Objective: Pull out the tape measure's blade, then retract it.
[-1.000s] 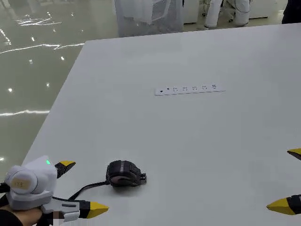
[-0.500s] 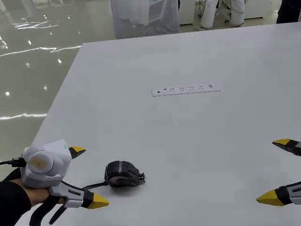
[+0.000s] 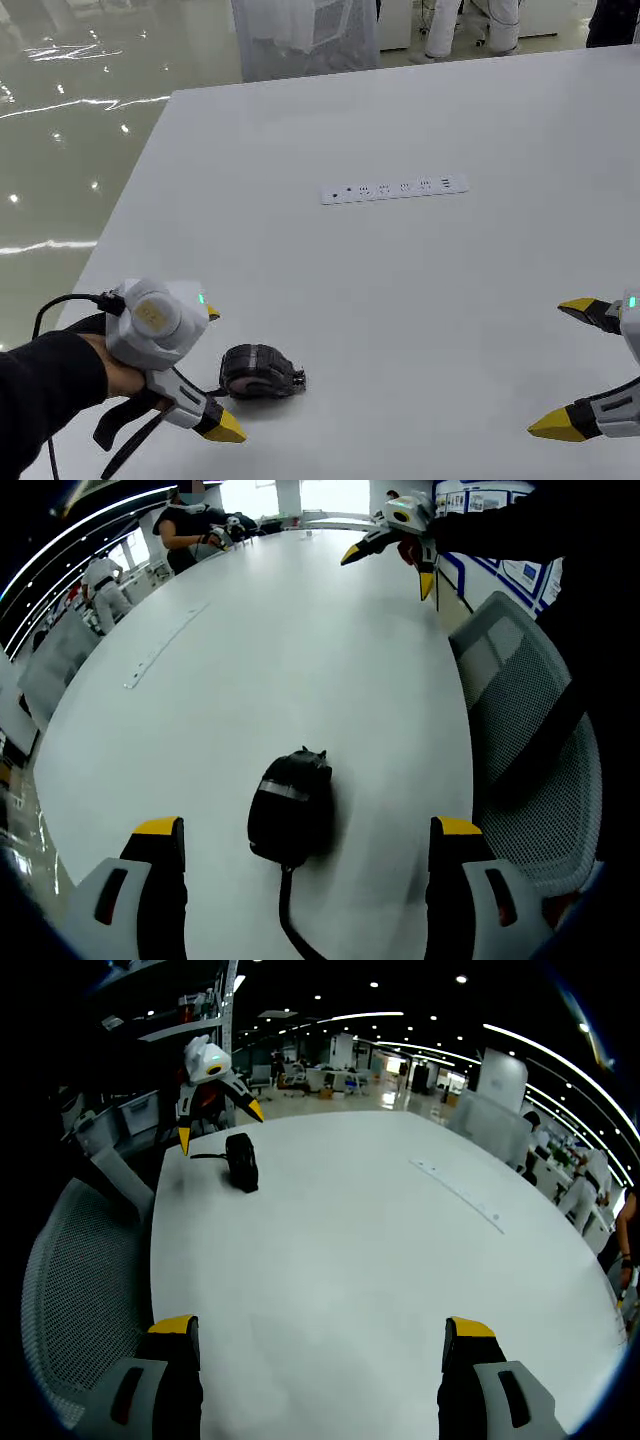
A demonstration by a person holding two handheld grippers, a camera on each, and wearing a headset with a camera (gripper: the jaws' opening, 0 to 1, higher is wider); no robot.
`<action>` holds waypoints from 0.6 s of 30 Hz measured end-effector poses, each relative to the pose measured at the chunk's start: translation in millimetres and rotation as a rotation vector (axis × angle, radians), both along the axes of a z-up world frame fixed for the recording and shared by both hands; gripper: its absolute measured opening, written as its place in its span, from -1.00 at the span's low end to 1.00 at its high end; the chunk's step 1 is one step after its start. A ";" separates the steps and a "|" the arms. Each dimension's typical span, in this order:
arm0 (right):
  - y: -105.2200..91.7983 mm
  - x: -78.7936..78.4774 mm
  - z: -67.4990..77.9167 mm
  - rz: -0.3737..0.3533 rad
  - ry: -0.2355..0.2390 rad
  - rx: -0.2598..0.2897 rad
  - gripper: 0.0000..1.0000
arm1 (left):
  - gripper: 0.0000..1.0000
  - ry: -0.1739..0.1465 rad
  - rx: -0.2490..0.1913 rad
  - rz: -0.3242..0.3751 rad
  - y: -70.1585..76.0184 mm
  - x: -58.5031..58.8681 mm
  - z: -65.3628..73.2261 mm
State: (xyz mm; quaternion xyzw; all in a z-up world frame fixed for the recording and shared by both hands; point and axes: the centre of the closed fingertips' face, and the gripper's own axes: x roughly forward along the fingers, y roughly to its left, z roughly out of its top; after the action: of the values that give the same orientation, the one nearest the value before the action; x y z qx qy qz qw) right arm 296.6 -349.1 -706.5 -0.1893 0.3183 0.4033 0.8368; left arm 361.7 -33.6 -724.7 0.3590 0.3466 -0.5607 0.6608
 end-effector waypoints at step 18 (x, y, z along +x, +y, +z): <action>25.0 20.2 1.9 0.056 -0.037 -0.002 0.99 | 0.52 0.008 0.051 -0.064 -14.7 11.3 -10.0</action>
State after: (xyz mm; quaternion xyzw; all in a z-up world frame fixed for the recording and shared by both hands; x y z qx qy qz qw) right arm 316.7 -324.1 -704.6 -0.2063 0.2976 0.4226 0.8308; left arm 373.0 -48.3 -734.7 0.3841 0.3517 -0.5740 0.6319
